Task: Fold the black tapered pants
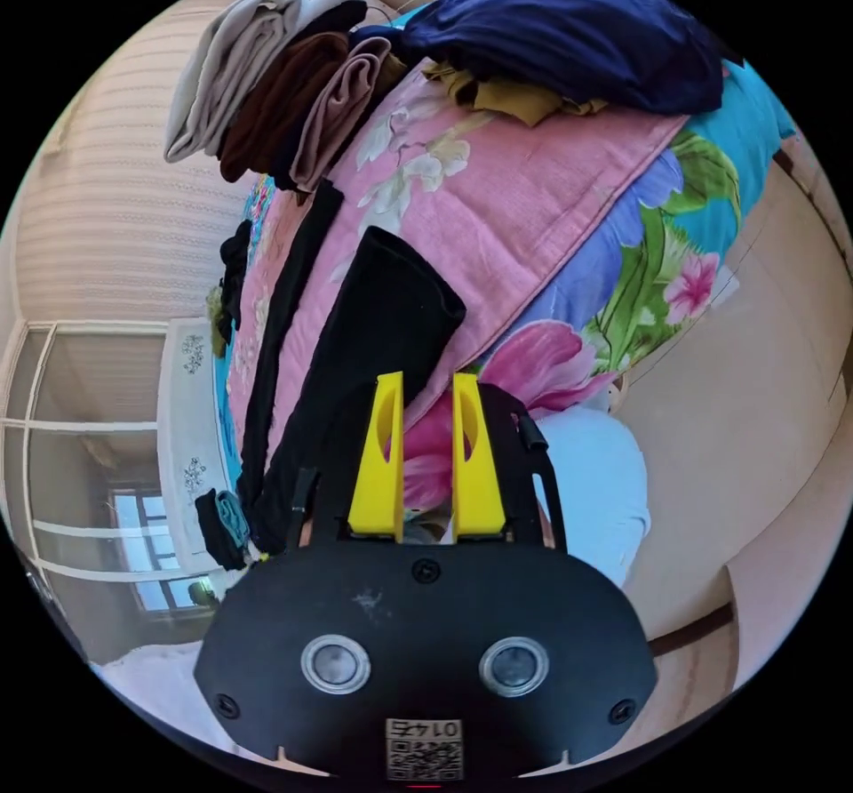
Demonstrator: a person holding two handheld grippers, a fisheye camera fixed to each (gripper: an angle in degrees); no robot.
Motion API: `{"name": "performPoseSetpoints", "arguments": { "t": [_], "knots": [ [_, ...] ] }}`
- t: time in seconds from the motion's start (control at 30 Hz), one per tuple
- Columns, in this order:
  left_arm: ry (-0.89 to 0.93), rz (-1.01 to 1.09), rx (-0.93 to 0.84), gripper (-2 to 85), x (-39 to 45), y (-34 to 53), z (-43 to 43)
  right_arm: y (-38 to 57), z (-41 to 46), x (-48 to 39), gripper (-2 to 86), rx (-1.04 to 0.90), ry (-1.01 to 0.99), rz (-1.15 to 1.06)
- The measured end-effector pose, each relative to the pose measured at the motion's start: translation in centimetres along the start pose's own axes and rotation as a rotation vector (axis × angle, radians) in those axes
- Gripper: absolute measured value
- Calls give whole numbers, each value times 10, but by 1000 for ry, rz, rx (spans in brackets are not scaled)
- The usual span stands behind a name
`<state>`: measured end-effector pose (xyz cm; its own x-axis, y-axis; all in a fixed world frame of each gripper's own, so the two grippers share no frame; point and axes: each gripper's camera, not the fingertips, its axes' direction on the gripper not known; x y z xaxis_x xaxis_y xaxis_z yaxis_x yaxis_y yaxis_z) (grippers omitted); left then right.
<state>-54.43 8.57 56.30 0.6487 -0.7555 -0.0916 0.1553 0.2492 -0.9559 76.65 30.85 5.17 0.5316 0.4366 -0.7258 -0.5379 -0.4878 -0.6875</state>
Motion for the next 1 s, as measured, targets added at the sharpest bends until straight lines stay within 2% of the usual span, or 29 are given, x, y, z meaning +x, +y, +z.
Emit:
{"name": "performPoseSetpoints", "arguments": {
  "t": [0.07,0.17,0.27,0.43,0.53,0.7,0.87,1.0],
  "knots": [
    [51,-191,90,66,-58,-2,-29,1,-1,0,31,14,-86,76],
    [89,-292,161,70,-102,-6,-51,0,-6,-7,17,13,-97,108],
    [107,-323,158,80,-125,-18,-57,-2,-15,-19,11,15,-90,96],
    [151,-272,131,96,-134,-52,-57,0,-27,-41,4,28,-31,70],
    [158,-248,109,74,-136,-67,-58,1,-32,-51,0,38,-5,60],
    [166,-150,112,38,-142,-75,-84,0,-48,-56,0,145,-151,75],
    [267,-76,127,35,-151,-77,-119,-5,-25,-59,23,74,4,65],
    [246,-66,112,35,-151,-82,-132,-3,-1,-44,72,65,82,141]
  ]
}}
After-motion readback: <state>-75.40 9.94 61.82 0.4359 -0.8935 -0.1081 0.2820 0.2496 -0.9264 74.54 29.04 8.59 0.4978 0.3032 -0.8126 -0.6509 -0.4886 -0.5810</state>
